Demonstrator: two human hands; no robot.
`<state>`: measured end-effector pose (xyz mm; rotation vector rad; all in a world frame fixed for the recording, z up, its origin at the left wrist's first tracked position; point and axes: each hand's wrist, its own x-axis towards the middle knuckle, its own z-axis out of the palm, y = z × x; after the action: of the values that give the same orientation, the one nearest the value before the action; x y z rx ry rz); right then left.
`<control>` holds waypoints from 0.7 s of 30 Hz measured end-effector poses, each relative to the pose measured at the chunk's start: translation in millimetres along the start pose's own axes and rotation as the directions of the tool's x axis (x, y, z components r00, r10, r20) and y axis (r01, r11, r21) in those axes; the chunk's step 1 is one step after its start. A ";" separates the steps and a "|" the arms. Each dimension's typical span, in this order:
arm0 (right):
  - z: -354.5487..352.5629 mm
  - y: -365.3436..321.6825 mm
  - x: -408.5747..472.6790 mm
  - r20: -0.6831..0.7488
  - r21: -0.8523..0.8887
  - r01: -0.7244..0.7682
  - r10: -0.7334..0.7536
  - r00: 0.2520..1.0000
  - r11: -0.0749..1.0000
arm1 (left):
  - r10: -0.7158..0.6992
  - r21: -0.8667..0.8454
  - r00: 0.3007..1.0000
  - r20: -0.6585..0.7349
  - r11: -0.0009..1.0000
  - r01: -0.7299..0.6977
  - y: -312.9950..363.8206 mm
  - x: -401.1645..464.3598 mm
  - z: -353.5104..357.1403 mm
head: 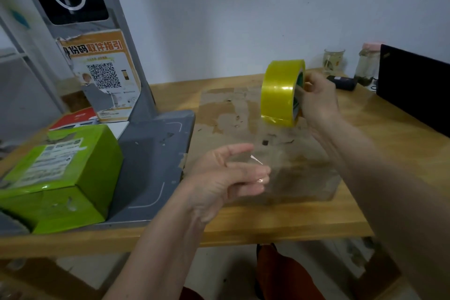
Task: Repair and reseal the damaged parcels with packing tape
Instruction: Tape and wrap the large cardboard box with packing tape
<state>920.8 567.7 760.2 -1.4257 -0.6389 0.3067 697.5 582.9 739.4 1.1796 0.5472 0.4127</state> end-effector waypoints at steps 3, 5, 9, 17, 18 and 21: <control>5.5 6.3 2.8 0.017 0.040 -0.014 0.013 1.000 0.999 | -0.019 0.030 0.998 -0.053 0.999 0.021 -0.6 5.2 -2.8; 7.5 6.5 4.6 -0.011 0.069 -0.021 0.021 1.000 0.997 | 0.026 0.113 0.993 -0.119 0.994 -0.012 1.6 8.9 -4.9; 11.1 8.7 11.4 -0.069 0.171 -0.063 0.076 0.995 0.983 | 0.172 0.359 0.946 -0.274 0.931 -0.066 13.7 17.3 -12.0; 56.8 6.4 23.2 0.063 0.500 -0.293 0.303 0.951 0.815 | 0.251 0.530 0.939 -0.236 0.843 -0.092 48.0 55.5 -20.9; 61.5 5.8 25.4 0.068 0.508 -0.298 0.307 0.949 0.808 | 0.243 0.523 0.940 -0.240 0.848 -0.086 49.6 59.8 -23.6; 68.6 5.9 33.3 0.157 0.362 -0.263 0.219 0.963 0.894 | 0.270 0.517 0.918 -0.291 0.852 -0.087 49.2 75.5 -29.0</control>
<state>908.8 643.2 763.1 -1.1151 -0.4595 0.6766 739.4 664.2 763.8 1.6780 0.8956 0.6839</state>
